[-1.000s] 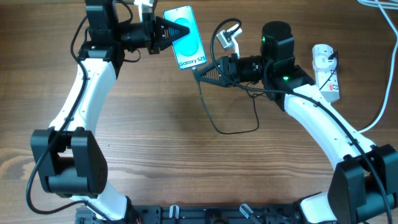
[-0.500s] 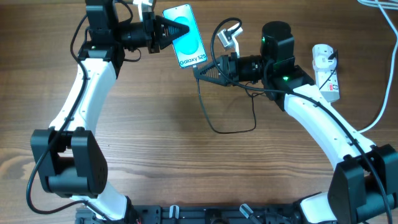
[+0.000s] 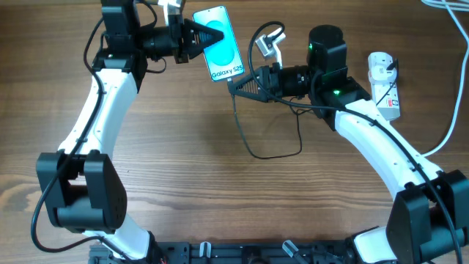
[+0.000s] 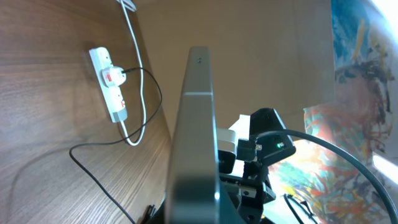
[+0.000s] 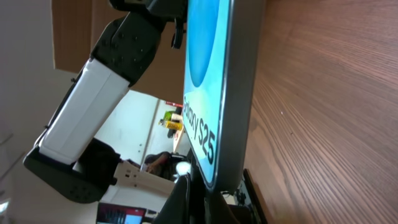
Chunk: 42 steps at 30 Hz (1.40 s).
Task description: Plug charger to phone and switch on socket
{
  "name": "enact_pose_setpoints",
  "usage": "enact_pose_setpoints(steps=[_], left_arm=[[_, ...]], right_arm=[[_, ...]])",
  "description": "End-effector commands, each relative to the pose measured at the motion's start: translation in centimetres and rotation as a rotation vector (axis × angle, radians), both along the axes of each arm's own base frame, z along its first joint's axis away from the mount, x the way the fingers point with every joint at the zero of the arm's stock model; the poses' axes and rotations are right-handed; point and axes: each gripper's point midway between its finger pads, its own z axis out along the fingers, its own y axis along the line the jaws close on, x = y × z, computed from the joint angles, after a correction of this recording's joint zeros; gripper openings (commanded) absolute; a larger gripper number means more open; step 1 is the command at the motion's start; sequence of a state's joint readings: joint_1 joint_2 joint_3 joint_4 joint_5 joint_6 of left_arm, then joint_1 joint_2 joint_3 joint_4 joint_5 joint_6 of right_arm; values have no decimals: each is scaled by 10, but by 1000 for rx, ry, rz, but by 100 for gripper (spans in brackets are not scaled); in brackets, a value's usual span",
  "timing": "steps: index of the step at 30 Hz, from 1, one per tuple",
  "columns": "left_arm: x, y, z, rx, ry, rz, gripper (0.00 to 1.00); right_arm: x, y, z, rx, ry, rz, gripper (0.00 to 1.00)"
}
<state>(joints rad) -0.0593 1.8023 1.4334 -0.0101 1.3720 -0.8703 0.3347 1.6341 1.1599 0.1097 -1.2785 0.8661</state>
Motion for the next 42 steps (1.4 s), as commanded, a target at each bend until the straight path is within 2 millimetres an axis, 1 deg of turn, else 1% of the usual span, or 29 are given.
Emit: enact_pose_setpoints(steps=[1,7,16,21,31,37,42], left_arm=[[-36,-16,20,-56,-47,-182,4],[-38,-16,21,-60,-50,-192,4],[-40,-16,23,-66,-61,-207,4],[-40,-16,23,-66,-61,-207,4],[-41,-16,23,-68,-60,-212,4],[-43,-18,23,-69,-59,-222,4],[-44,-20,23,-69,-60,-224,4]], right_arm=[[21,-10,4,-10,-69,-90,5],[22,-11,3,-10,-73,-92,4],[30,-9,-14,-23,-50,-92,4],[36,-10,-16,-34,-53,-129,4],[47,-9,1,6,-108,-168,4],[54,-7,0,25,-94,-182,4],[53,-6,0,33,-94,-165,4]])
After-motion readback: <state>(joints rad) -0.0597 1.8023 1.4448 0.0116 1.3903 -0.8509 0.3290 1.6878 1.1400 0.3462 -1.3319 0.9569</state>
